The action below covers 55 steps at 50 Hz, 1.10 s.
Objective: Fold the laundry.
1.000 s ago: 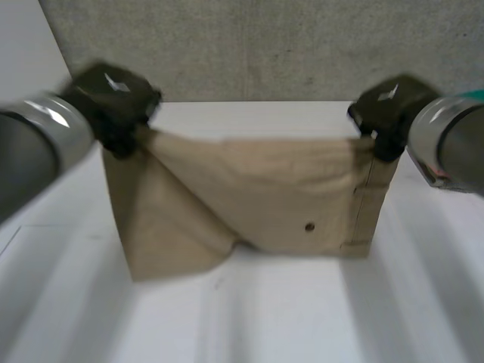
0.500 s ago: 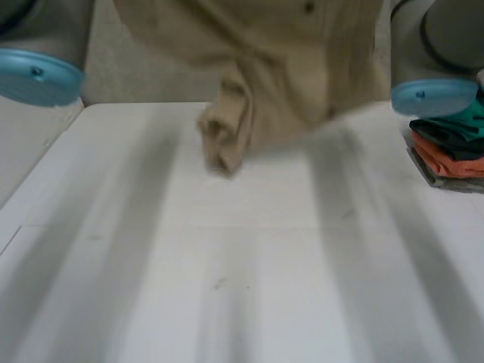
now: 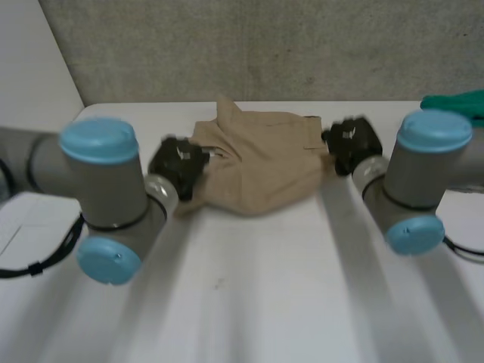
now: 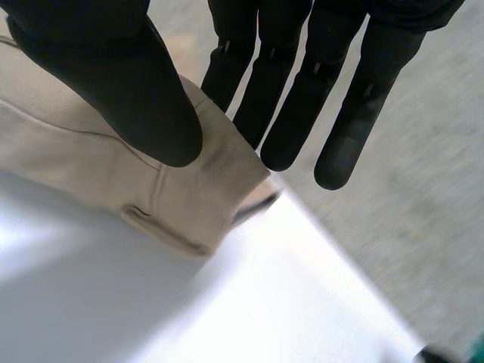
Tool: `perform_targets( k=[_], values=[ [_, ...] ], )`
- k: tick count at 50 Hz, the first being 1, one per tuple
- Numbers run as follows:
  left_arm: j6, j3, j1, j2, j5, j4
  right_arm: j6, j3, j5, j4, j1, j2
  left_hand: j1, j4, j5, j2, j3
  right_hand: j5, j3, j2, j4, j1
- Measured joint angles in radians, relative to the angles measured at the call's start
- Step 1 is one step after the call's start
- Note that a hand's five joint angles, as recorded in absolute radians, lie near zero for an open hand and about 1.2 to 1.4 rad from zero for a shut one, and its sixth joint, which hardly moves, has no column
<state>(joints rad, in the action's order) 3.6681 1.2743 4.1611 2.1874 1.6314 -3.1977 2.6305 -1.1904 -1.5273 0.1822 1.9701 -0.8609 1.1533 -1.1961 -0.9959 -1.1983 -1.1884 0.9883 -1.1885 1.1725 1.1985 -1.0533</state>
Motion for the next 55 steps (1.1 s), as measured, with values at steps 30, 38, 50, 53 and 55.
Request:
perform_targets(
  k=[30, 38, 50, 53, 55],
  values=[
    [0.043, 0.265, -0.096, -0.354, -0.077, 0.712, -0.462, -0.321, 0.145, -0.881, -0.118, -0.400, 0.000, 0.000, 0.000, 0.000, 0.000, 0.000, 0.000, 0.000, 0.000, 0.000],
    [0.094, 0.151, -0.061, -0.321, -0.074, 0.613, -0.412, -0.364, 0.150, -0.799, -0.126, -0.410, -0.965, 0.970, 0.934, 0.965, 0.955, 0.000, 0.000, 0.000, 0.000, 0.000],
    [0.067, -0.234, 0.101, 0.068, -0.154, 0.306, -0.296, -0.463, 0.139, -0.583, -0.087, -0.394, -0.522, 0.588, 0.564, 0.588, 0.578, 0.006, 0.000, 0.000, 0.000, 0.000],
    [0.043, -0.349, 0.114, 0.168, -0.207, 0.347, -0.292, -0.474, 0.132, -0.553, -0.083, -0.394, -0.473, 0.524, 0.500, 0.528, 0.518, 0.006, 0.000, 0.000, 0.000, 0.000],
    [0.029, -0.422, 0.119, 0.228, -0.241, 0.389, -0.290, -0.484, 0.123, -0.529, -0.080, -0.394, -0.475, 0.525, 0.500, 0.529, 0.518, 0.006, 0.000, 0.000, 0.000, 0.000]
  ],
)
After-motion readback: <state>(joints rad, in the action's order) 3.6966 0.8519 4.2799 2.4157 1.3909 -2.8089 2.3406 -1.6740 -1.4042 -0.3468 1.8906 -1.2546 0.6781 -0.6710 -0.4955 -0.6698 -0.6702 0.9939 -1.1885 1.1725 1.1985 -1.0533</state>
